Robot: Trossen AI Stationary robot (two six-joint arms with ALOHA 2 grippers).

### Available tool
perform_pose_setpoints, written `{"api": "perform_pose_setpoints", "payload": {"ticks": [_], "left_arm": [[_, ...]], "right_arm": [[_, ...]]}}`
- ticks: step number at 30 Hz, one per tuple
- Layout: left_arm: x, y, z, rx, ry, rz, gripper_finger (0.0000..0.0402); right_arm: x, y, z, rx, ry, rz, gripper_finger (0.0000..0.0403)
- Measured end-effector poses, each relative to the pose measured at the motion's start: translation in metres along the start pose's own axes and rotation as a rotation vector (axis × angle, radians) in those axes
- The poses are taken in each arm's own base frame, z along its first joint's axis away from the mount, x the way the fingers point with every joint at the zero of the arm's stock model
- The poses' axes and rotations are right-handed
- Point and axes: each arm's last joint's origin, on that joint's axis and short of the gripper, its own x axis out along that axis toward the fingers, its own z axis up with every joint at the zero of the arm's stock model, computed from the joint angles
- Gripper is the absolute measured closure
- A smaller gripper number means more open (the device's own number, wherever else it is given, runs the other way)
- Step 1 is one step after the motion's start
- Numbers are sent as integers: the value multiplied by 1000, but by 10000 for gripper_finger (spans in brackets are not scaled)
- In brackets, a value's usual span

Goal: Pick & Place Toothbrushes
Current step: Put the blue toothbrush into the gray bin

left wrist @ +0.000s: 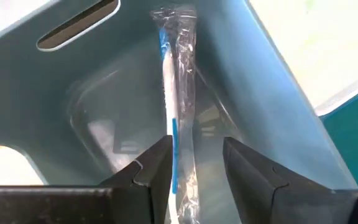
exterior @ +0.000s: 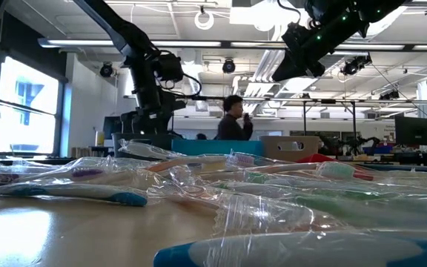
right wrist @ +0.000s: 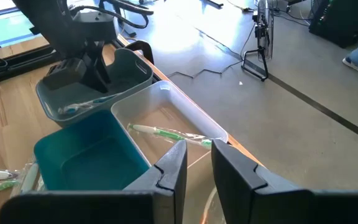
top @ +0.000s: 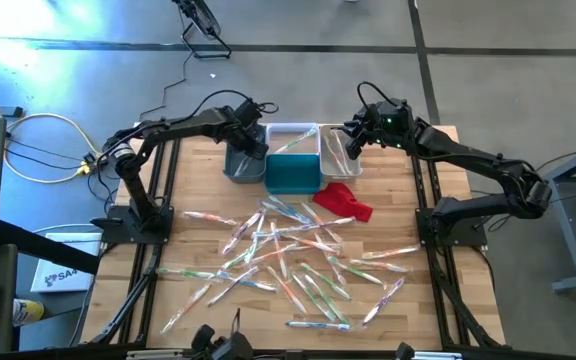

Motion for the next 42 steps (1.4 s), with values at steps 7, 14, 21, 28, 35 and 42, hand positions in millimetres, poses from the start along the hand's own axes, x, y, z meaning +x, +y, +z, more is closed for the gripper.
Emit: {"api": "perform_pose_setpoints", "payload": {"ticks": [7,14,21,28,35,42], "left_arm": [[-35,-7,25,0,-15,-24,269],[-83,-15,53,48,-100,-51,270],[-100,-22,66,103,-203,-86,271],[-102,-34,62,136,-208,-103,313],[-111,-48,54,220,-219,-128,392],[-156,-39,42,249,-288,-147,398]], "right_arm": [[0,0,0,0,0,0,336],[0,0,0,0,0,0,336],[0,0,0,0,0,0,336],[0,0,0,0,1,0,336],[0,0,0,-6,1,0,336],[0,0,0,-8,1,0,336]]}}
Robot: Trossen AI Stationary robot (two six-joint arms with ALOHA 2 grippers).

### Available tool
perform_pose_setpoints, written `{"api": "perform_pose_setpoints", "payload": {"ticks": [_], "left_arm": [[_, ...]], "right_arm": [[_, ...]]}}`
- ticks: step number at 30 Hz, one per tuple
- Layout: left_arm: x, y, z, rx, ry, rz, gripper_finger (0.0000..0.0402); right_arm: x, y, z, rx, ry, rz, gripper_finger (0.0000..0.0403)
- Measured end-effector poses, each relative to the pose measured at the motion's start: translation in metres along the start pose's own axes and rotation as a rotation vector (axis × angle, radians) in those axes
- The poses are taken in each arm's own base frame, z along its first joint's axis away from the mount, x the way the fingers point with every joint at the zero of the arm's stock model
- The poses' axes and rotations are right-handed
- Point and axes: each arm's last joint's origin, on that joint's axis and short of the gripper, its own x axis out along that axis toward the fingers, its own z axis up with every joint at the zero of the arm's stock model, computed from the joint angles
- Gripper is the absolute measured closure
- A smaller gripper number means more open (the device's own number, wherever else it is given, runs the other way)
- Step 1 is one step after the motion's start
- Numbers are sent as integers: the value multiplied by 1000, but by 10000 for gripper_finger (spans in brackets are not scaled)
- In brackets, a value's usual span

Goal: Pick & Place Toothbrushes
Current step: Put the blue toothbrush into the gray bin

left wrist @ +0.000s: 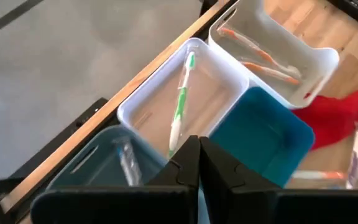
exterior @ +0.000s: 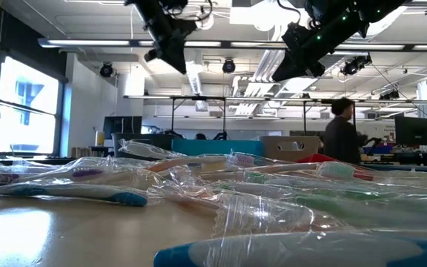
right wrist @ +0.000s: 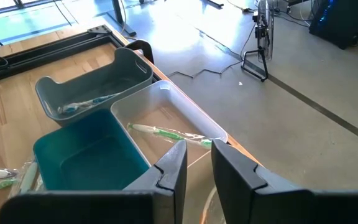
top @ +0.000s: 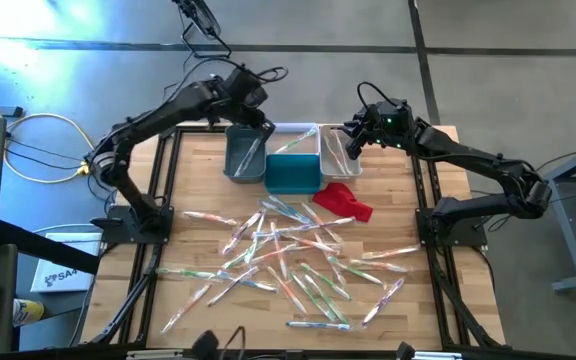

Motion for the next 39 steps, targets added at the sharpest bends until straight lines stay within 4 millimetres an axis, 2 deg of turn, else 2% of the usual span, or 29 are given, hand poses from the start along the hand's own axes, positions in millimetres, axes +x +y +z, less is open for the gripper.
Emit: {"api": "perform_pose_setpoints", "payload": {"ticks": [7,13,20,25,34,39], "left_arm": [[-52,0,-8,27,-61,-18,401],[-78,-12,-13,69,-115,-61,401],[-102,-38,-26,215,-171,-147,401],[-100,-41,-49,195,-131,-153,401],[-62,-33,-108,39,-85,-193,401],[-41,-27,-140,-31,27,-186,401]], "right_arm": [[0,0,0,0,0,0,336],[0,0,0,0,0,3,336],[0,0,0,0,0,3,336],[0,0,0,0,-1,3,336],[0,0,0,0,-1,4,336],[0,0,0,0,-1,4,336]]}}
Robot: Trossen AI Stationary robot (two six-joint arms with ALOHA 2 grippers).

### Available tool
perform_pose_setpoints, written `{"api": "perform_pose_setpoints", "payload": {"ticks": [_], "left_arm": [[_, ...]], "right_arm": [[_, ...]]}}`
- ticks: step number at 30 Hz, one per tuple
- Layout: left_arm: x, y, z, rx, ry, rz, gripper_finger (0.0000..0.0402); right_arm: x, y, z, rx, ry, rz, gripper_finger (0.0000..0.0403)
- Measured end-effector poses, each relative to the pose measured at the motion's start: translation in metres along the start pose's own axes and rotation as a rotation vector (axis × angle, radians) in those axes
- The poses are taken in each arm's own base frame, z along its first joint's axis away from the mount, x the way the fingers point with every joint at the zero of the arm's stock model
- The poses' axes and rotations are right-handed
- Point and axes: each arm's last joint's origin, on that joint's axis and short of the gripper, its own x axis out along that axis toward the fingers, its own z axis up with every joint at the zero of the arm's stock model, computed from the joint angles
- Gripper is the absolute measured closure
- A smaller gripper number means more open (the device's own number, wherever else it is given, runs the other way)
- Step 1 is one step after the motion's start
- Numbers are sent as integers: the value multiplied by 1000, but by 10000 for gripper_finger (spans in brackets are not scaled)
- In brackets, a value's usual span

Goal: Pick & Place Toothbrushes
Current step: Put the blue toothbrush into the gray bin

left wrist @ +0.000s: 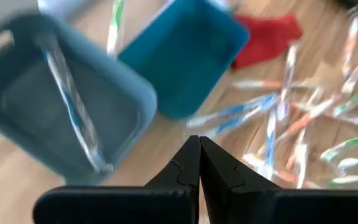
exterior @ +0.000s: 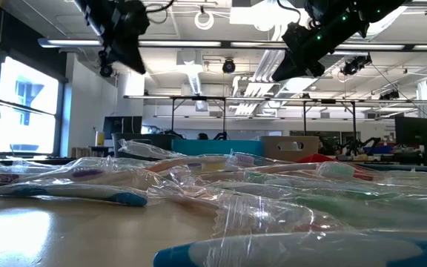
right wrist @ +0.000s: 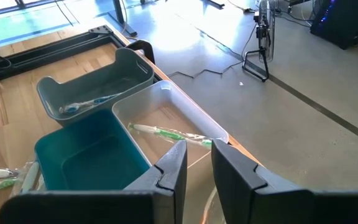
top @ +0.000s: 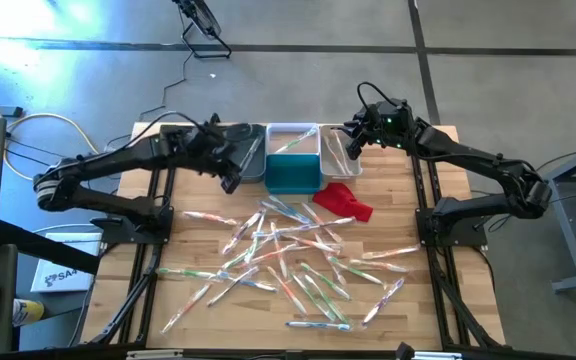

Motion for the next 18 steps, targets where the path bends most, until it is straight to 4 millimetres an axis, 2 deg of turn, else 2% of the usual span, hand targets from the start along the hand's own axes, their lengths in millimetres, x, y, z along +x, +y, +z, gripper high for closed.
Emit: {"api": "perform_pose_setpoints", "payload": {"ticks": [6,18], "left_arm": [[14,8,-21,-43,72,25,401],[14,8,-21,-44,63,30,401]], "right_arm": [[0,0,1,0,-6,0,336],[0,0,2,0,-16,-2,336]]}}
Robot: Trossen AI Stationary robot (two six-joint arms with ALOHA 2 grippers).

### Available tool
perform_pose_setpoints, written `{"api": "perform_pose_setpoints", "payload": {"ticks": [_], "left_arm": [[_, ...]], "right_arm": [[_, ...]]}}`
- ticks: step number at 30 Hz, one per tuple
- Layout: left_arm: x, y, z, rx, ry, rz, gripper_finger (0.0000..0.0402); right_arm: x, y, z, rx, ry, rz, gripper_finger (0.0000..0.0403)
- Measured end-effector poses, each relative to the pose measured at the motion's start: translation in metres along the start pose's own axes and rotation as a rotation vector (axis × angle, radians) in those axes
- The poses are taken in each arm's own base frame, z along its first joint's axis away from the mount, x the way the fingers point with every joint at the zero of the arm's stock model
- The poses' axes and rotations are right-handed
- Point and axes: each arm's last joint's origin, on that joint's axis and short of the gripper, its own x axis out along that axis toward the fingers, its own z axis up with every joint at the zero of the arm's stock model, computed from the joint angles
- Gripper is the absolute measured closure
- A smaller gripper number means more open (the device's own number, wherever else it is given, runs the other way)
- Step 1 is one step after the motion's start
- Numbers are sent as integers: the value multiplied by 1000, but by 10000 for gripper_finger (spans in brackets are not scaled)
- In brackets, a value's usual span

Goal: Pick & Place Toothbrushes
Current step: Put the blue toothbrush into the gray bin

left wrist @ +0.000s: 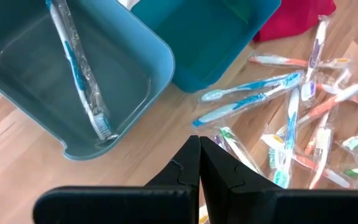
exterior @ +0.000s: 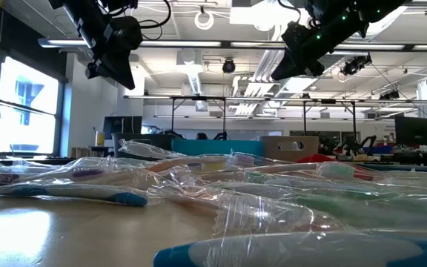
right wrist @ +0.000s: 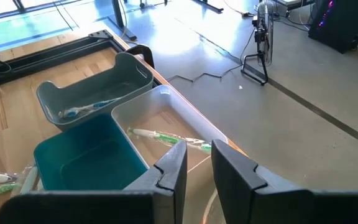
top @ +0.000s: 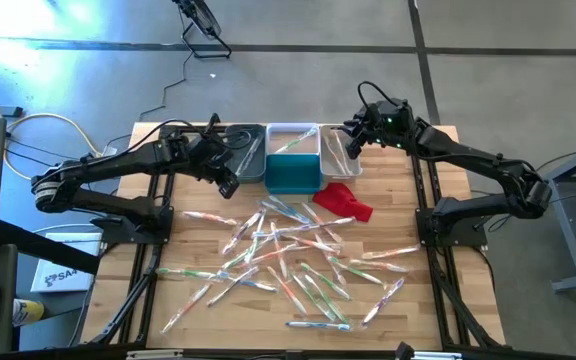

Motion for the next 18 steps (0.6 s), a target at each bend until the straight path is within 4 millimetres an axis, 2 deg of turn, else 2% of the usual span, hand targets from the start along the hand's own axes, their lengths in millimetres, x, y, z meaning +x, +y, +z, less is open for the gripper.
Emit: {"api": "perform_pose_setpoints", "payload": {"ticks": [13,18], "left_arm": [[0,-3,5,-40,-46,-42,401],[0,-14,7,-92,-89,-97,401]], "right_arm": [[0,0,5,-2,-53,4,336],[0,0,5,-2,-52,4,336]]}}
